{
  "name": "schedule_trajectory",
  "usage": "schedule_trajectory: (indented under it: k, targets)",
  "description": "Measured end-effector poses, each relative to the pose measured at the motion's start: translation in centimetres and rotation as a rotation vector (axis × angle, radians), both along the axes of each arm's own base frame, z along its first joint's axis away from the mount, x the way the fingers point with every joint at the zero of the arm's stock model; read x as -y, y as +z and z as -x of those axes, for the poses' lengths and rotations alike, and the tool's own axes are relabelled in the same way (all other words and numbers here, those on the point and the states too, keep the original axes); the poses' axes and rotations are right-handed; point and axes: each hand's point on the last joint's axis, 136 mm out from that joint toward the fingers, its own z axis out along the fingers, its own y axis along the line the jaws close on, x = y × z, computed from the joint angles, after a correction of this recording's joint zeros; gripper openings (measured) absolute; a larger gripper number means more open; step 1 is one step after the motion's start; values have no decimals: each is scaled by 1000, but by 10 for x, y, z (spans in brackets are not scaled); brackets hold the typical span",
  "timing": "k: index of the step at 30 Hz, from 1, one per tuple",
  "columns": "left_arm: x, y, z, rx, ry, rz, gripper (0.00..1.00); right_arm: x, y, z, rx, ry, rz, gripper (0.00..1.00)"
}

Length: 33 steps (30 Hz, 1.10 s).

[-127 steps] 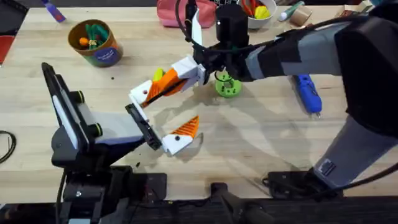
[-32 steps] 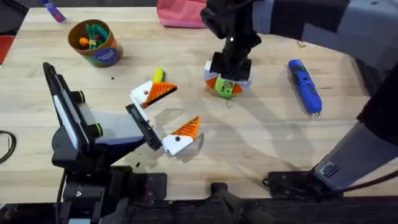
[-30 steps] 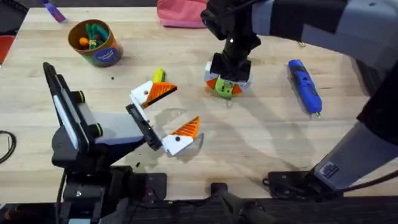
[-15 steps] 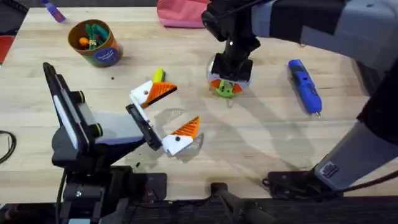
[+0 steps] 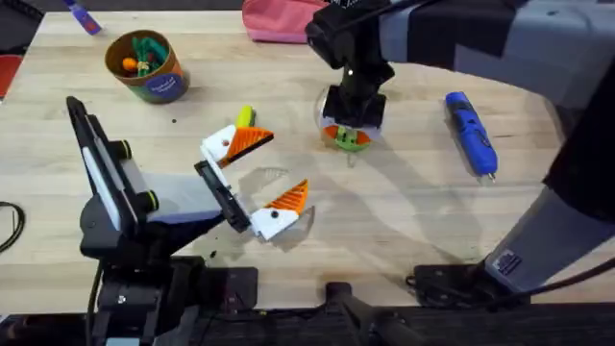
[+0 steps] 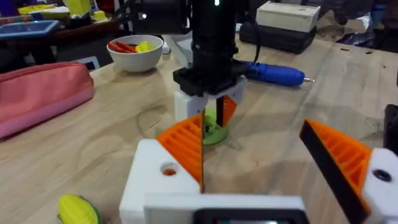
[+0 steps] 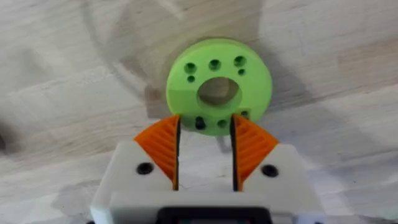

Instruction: Pick up the gripper from the table and insert it into the empty holder that is missing its gripper. Then pick up a screw, insert it into the mounting hole, and use the screwdriver to tighten it. Finally, clean up the table by picking up the vegetable and placing it into the bucket.

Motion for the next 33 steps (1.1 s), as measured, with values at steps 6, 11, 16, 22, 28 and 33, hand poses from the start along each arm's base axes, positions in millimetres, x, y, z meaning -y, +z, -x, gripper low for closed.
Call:
schedule_trajectory:
  k: [6,11,16,22,28,33]
  targets:
    - [0,0,0,0,0,0,985,-1,0,-1,5,-2,-1,398]
    - [0,0,0,0,0,0,985,-1,0,-3,15,-5,-2,306]
    - [0,0,0,0,0,0,986,0,0,-5,24,-11,4,233]
    - [0,0,0,0,0,0,985,1,1,-6,30,-16,13,139]
    - [0,0,0,0,0,0,985,-1,1,-8,41,-16,6,7]
    - [0,0,0,0,0,0,985,-1,1,-8,42,-16,7,7]
